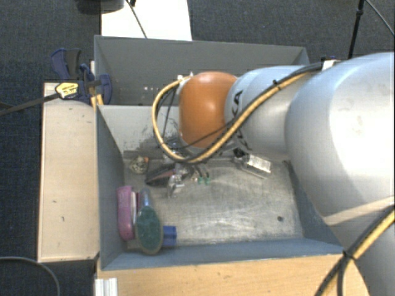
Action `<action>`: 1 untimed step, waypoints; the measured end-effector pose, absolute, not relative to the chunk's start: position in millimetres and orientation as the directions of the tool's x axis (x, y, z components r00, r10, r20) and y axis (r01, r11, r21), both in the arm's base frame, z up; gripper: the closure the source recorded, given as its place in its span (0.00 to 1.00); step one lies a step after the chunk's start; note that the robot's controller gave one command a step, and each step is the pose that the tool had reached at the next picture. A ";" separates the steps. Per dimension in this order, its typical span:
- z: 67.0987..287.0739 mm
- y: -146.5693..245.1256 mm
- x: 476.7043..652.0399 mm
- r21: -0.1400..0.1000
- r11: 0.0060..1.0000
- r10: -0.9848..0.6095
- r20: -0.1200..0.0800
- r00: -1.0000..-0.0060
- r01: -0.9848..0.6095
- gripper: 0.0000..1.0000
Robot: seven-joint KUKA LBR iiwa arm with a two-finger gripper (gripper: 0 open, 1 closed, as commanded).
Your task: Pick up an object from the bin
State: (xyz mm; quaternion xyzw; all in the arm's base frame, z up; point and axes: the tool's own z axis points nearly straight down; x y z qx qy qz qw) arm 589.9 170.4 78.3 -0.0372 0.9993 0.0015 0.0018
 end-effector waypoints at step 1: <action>226.6 180.0 593.5 0.000 0.965 -0.264 -0.011 -0.965 -0.264 1.00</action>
Offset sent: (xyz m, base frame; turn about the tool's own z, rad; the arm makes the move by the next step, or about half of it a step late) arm 0.0016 0.0088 0.1433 -0.1922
